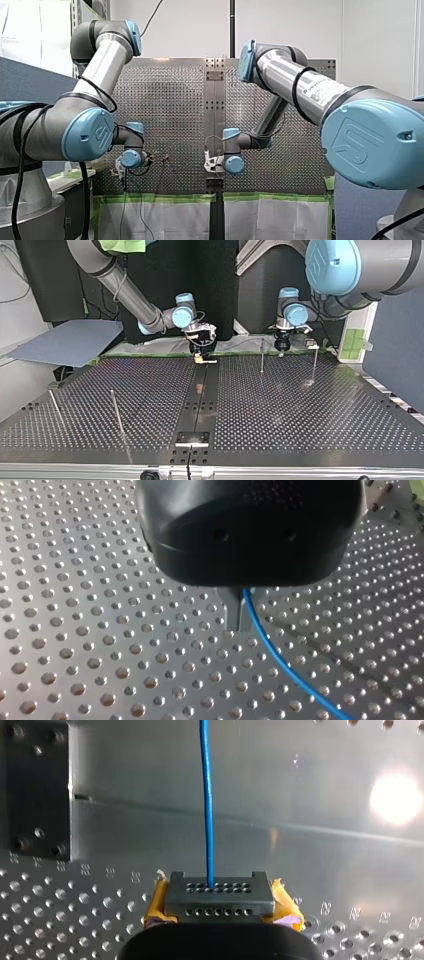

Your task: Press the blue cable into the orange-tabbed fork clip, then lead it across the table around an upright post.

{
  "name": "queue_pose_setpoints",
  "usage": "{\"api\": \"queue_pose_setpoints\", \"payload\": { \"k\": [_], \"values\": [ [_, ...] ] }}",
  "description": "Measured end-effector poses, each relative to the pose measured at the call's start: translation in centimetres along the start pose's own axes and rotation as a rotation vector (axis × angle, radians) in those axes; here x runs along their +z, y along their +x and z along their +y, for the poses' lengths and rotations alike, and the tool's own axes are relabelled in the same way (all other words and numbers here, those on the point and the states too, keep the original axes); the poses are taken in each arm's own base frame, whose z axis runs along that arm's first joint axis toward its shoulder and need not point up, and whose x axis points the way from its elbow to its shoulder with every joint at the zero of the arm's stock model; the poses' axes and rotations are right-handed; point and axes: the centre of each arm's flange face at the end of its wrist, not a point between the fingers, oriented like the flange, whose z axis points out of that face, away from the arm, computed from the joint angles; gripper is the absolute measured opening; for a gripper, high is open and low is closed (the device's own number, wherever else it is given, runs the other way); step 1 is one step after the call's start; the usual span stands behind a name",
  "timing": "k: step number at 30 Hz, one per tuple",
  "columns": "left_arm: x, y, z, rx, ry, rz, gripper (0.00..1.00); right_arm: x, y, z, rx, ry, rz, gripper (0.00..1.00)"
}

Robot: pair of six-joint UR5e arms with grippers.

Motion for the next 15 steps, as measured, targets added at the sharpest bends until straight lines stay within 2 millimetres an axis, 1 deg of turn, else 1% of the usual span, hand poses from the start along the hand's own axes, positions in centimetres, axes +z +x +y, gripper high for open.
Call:
{"api": "queue_pose_setpoints", "payload": {
  "k": [9, 15],
  "values": [
    [0.2, -0.2, 0.5, -0.002, -0.011, -0.007, 0.00, 0.8, 0.2, 2.5, 0.012, -0.063, -0.003, 0.00],
    [0.3, -0.4, 1.0, -0.004, -0.026, -0.012, 0.00, 1.3, 0.5, 3.5, 0.019, -0.084, 0.002, 0.00]
  ]
}}
